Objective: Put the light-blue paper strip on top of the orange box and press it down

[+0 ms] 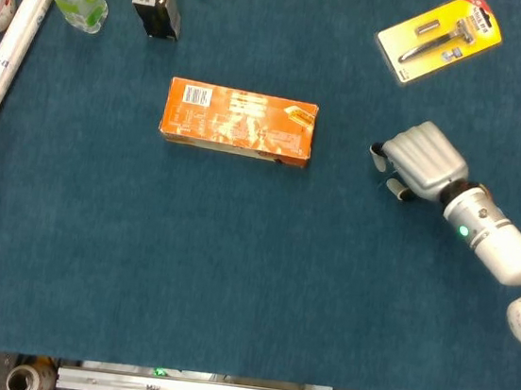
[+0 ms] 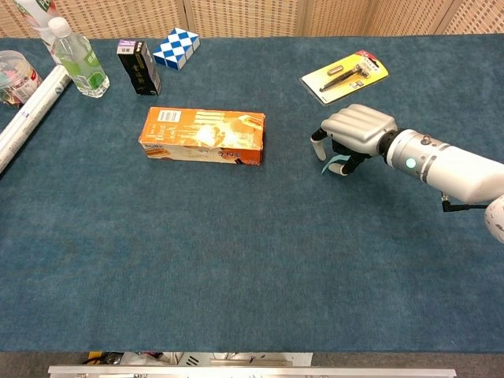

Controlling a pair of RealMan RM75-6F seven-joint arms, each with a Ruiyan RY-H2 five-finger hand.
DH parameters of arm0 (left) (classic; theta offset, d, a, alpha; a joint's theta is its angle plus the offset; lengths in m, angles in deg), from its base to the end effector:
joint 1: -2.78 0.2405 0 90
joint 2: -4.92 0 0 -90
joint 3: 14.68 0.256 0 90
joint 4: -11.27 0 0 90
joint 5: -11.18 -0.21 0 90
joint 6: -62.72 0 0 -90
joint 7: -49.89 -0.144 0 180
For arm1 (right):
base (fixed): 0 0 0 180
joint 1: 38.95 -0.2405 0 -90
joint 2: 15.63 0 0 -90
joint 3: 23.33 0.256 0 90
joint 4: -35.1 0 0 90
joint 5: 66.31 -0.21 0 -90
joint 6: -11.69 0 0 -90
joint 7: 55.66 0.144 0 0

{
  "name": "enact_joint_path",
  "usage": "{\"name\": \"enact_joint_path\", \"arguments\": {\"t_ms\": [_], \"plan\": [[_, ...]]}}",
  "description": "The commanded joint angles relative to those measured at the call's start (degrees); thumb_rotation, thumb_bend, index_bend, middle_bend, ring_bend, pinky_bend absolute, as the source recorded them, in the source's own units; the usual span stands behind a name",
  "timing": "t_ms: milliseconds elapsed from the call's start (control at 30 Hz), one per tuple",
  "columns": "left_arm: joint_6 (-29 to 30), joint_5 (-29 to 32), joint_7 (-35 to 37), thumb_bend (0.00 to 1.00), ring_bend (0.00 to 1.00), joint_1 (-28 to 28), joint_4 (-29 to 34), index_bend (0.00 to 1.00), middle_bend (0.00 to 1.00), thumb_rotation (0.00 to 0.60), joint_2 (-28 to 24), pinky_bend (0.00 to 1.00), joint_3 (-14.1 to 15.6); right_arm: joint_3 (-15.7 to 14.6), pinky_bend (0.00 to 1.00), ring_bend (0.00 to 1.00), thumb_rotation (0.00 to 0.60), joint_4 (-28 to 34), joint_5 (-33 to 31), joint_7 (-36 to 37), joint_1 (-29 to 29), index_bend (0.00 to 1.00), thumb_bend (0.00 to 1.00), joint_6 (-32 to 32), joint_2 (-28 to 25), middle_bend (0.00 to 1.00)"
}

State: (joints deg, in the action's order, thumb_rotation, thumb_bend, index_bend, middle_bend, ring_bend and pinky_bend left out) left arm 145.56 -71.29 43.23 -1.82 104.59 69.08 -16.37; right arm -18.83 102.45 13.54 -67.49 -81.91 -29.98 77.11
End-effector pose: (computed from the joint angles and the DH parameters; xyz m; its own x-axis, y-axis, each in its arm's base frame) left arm -0.3202 0.1746 0.1525 0.4775 0.0706 0.8758 0.8754 0.0474 -0.4811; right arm -0.1988 -0.3442 -0.0563 0.6932 -0.3227 0.6444 -0.6893 -0.5579 0.4622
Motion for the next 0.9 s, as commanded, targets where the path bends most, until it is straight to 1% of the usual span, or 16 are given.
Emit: {"name": "enact_joint_path", "arguments": {"t_ms": [33,367,633,733,900], "plan": [[0.0,0.0,0.1,0.38,0.32,0.0,-0.1,0.32,0.34,0.6,0.0,0.29,0.0,-0.2,1.0,1.0,0.6,-0.4,-0.2,-0.1,-0.1,0.54,0.35,0.1,0.3,1.0],[0.1,-0.1,0.2,0.38,0.32,0.1,-0.2,0.32,0.33,0.6,0.0,0.29,0.0,-0.6,1.0,1.0,0.6,-1.6,-1.0,0.0,-0.5,0.57,0.37,-0.1,1.2,1.0],[0.1,-0.2,0.4,0.38,0.32,0.1,-0.3,0.32,0.33,0.6,0.0,0.29,0.0,-0.5,1.0,1.0,0.6,-1.0,-1.5,0.9,-0.5,0.62,0.37,-0.6,0.7,1.0],[0.3,-0.3,0.4,0.38,0.32,0.1,-0.2,0.32,0.33,0.6,-0.1,0.29,0.0,0.7,1.0,1.0,0.6,0.9,-2.8,3.9,-0.4,0.63,0.37,-0.5,0.1,1.0],[0.4,-0.6,0.3,0.38,0.32,0.1,0.2,0.32,0.33,0.6,-0.4,0.29,0.0,4.0,1.0,1.0,0.6,5.9,-4.7,10.5,-1.2,0.63,0.37,0.1,-2.0,1.0]]}}
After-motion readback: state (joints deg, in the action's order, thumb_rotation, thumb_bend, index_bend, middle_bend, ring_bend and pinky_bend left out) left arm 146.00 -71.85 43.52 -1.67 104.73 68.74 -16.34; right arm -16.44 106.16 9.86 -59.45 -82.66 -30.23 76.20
